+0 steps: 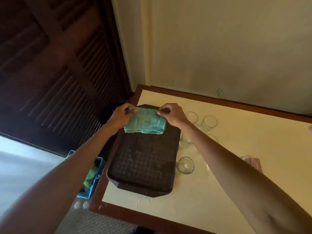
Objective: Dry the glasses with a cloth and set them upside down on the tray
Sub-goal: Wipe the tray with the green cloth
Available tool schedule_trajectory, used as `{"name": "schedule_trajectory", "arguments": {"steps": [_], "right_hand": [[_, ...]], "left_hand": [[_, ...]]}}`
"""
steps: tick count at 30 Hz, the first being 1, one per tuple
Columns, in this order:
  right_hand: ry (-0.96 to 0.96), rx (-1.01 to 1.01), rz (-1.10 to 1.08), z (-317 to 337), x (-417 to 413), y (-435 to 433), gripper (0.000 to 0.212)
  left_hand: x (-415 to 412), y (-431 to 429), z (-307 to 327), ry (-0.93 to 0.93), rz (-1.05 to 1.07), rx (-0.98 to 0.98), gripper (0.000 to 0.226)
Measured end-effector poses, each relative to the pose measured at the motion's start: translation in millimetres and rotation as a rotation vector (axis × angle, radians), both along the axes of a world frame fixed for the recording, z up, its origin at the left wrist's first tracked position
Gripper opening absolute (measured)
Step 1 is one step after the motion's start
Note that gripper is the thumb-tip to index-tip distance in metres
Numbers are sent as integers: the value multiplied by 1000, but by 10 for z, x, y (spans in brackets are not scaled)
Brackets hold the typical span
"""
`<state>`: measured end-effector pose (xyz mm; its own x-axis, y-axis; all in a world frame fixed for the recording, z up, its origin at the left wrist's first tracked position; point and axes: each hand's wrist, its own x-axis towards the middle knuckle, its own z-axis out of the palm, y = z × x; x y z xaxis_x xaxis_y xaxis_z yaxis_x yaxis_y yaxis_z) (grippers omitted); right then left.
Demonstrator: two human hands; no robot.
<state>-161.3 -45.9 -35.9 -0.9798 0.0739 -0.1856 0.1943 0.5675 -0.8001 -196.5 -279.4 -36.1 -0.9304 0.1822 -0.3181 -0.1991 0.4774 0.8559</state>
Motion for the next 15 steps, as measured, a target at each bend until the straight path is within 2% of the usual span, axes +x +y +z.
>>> {"name": "schedule_trajectory", "arguments": {"steps": [3,7,12,15], "right_hand": [[-89,46,-43,-334,-50,-204,19],[-150,77,-92,-728,-110,-304,21],[-101,132,-148,-973,-289,-257,27],[-72,229,-153,-1067,-421,-166,31]], "left_hand": [[-79,-174,-353,-86,45,-21,25],[-174,-272,-871,-156,30,-106,46],[-356,-112,-1015,45,37,-236,54],[-382,18,-1117,205,-68,-537,59]]}}
